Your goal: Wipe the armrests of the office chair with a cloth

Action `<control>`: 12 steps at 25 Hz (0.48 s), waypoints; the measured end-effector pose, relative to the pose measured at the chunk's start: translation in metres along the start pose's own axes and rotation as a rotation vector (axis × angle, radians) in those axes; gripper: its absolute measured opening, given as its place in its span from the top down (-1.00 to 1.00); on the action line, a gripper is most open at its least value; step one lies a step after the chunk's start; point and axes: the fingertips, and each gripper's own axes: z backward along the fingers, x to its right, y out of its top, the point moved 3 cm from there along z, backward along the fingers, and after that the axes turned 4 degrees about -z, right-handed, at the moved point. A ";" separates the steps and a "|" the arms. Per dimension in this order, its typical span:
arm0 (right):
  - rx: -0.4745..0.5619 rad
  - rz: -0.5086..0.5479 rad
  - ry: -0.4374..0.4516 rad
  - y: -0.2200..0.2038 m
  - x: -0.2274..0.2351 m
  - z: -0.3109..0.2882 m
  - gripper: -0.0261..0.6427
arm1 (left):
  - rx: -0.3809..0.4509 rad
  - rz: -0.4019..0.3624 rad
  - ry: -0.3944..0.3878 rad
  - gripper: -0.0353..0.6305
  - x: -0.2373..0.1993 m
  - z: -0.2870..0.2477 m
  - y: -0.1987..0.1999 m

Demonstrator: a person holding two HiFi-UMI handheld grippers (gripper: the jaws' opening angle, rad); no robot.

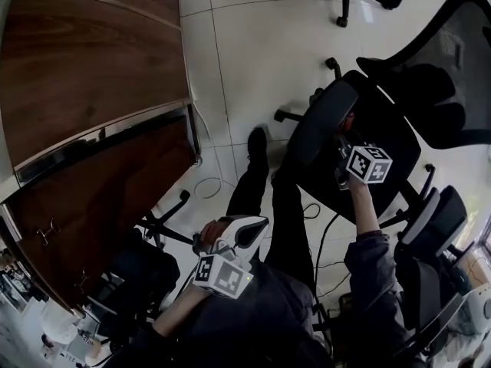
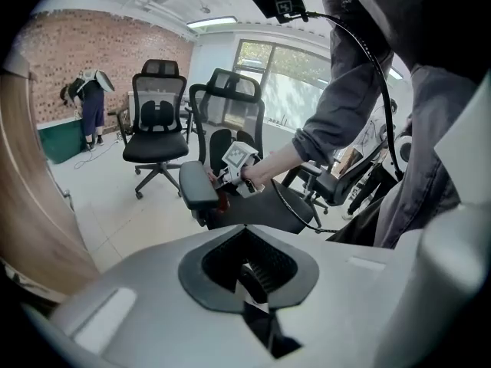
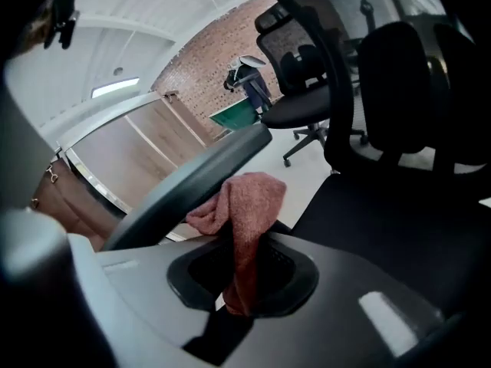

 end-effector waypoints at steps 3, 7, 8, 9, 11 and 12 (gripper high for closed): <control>-0.026 -0.018 -0.022 -0.002 0.011 -0.027 0.79 | -0.001 0.001 0.005 0.85 -0.003 0.000 -0.002; -0.073 -0.071 -0.094 -0.025 0.024 -0.061 0.79 | -0.019 0.019 0.019 0.85 -0.007 0.014 -0.018; -0.076 -0.093 -0.101 -0.030 0.026 -0.067 0.79 | -0.026 0.026 0.026 0.85 -0.008 0.017 -0.021; -0.078 -0.120 -0.105 -0.032 0.028 -0.072 0.79 | -0.031 0.033 0.033 0.85 -0.009 0.018 -0.022; -0.083 -0.169 -0.103 -0.030 0.034 -0.074 0.79 | -0.032 0.042 0.038 0.85 -0.009 0.015 -0.021; -0.086 -0.182 -0.102 -0.029 0.035 -0.072 0.79 | -0.031 0.046 0.038 0.85 -0.008 0.013 -0.020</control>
